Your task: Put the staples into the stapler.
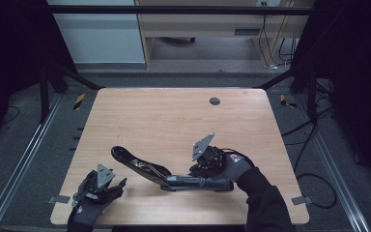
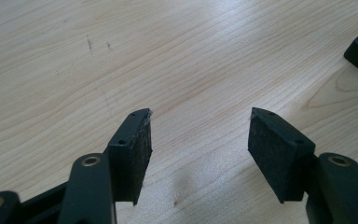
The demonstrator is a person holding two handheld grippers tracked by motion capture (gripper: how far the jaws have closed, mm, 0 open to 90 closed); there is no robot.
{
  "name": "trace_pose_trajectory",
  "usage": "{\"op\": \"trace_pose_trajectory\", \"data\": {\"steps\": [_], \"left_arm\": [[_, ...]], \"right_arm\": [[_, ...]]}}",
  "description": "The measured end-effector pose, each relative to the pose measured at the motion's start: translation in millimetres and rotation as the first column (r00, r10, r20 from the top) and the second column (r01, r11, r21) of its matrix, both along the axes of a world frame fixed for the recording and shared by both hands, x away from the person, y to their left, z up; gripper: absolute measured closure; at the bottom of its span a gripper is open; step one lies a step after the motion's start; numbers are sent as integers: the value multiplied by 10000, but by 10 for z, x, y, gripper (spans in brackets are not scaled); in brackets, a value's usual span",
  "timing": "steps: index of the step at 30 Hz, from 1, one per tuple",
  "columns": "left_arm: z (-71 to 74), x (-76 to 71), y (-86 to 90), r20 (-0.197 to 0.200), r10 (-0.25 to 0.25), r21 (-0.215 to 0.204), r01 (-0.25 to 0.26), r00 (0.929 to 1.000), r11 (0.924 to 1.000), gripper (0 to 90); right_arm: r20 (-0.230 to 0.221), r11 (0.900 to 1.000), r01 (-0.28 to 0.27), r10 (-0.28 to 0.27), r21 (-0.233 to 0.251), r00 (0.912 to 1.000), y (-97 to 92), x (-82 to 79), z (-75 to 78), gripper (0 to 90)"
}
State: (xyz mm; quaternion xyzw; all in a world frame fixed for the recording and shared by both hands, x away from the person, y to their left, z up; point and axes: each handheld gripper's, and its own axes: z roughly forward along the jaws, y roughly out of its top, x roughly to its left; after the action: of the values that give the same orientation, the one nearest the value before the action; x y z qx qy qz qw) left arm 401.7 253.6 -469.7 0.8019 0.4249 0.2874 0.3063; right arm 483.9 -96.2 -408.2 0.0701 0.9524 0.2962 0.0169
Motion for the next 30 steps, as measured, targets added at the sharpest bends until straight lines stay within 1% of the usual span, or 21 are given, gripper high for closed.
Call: {"op": "trace_pose_trajectory", "data": {"steps": [3, 4, 5, 7, 8, 9, 10, 13, 14, 19, 20, 26, 30], "left_arm": [[0, 0, 0, -10, -1, -18, 1, 10000, 10000, 391], [-1, 1, 1, -9, -12, -6, 12, 10000, 10000, 391], [-2, 2, 1, -15, -18, 2, 18, 10000, 10000, 391], [-4, 3, 0, -35, -17, 15, 17, 10000, 10000, 391], [-4, 2, 0, -29, -22, 19, 22, 10000, 10000, 391], [-2, 0, 0, -18, -24, 13, 24, 10000, 10000, 391], [-2, 0, 1, -16, -22, 2, 22, 10000, 10000, 391], [-4, 3, 0, -34, -19, 14, 19, 10000, 10000, 391], [-4, 3, -1, -38, -16, 9, 16, 10000, 10000, 391], [-5, 2, -2, -39, -11, 19, 11, 10000, 10000, 391], [-5, 1, -2, -41, -20, 23, 20, 10000, 10000, 391], [-6, 3, -2, -46, -15, 20, 15, 10000, 10000, 391], [-6, 3, -3, -54, -22, 27, 22, 10000, 10000, 391]], "right_arm": [[-44, 9998, -17, 17, -210, 10000, 21, 8, -15, 781], [-91, 9999, -52, 51, -145, 9999, 28, 13, -27, 781], [-55, 9995, 27, -29, -329, 10000, 33, 11, -24, 781], [-116, 9992, -21, 17, -393, 9999, 41, 24, -41, 780], [-115, 9987, 39, -45, -515, 9999, 50, 23, -53, 781], [-134, 9986, -87, 80, -519, 9999, 54, 29, -69, 781], [-111, 9981, -79, 73, -607, 9999, 60, 26, -75, 781], [-87, 9985, -173, 169, -524, 9998, 77, 19, -82, 781], [-147, 9986, -224, 217, -478, 9997, 82, 18, -84, 781], [-123, 9979, -223, 215, -610, 9997, 108, 4, -101, 781], [-86, 9975, -297, 292, -643, 9995, 113, 7, -108, 780], [-219, 9980, -275, 263, -565, 9994, 116, 14, -152, 781], [-148, 9978, -341, 333, -569, 9993, 117, 23, -166, 781]]}}
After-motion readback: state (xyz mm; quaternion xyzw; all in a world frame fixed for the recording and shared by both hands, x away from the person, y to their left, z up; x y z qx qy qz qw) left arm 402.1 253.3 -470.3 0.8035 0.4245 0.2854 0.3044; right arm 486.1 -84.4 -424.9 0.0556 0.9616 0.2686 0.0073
